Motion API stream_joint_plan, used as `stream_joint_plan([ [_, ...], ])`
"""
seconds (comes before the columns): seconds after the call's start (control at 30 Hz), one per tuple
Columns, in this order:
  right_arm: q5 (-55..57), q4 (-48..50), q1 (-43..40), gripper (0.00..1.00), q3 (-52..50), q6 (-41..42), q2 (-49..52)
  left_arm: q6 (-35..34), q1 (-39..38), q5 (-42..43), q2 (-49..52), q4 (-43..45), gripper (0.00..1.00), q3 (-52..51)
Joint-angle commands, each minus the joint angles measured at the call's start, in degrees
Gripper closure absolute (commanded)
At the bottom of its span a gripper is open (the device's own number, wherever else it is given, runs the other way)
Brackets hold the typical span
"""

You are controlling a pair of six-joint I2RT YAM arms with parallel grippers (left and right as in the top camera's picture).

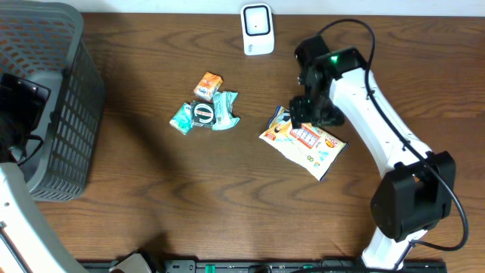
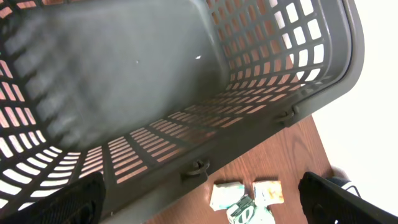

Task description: Scan the item barcode

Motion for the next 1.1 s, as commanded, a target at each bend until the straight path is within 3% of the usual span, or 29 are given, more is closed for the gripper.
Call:
stream_joint_plan([
  [0.0, 2.3, 1.5, -0.1, 0.32, -6.7, -1.2, 0.5, -0.5, 0.2, -0.2, -0.5, -0.1, 0.02, 0.8],
  [0.2, -10.7, 7.6, 0.5, 0.32, -19.6, -1.3, 0.5, -0.5, 0.2, -0.2, -0.5, -0.1, 0.02, 0.8],
  [0.37, -25.7, 16.4, 2.8, 0.26, -21.6, -0.7, 0.5, -0.5, 0.2, -0.2, -0.5, -0.1, 0.02, 0.8],
  [0.53, -30.8, 27.1, 2.6, 0.24, -15.5, 7.4, 0.5, -0.5, 0.2, -0.2, -0.5, -0.1, 0.02, 0.8],
  [0.7, -25.8, 21.5, 0.3, 0.27, -3.9, 5.7, 0.5, -0.5, 0.2, -0.2, -0.5, -0.1, 0.02, 0.8],
  [0.83, -13.8, 16.0, -1.0, 0.41, 1.6, 4.3, 0.5, -0.5, 0.2, -0.2, -0.5, -0.1, 0.02, 0.8],
  [1.0, -5.9, 13.6, -0.6, 0.65, -1.3, 4.3, 0.5, -0.5, 0.2, -0.2, -0.5, -0.1, 0.02, 0.8],
  [1.07, -5.7, 14.4, -0.2, 0.69, -4.2, 4.3, 0.6, -0.5, 0.2, -0.2, -0.5, -0.2, 0.02, 0.8],
])
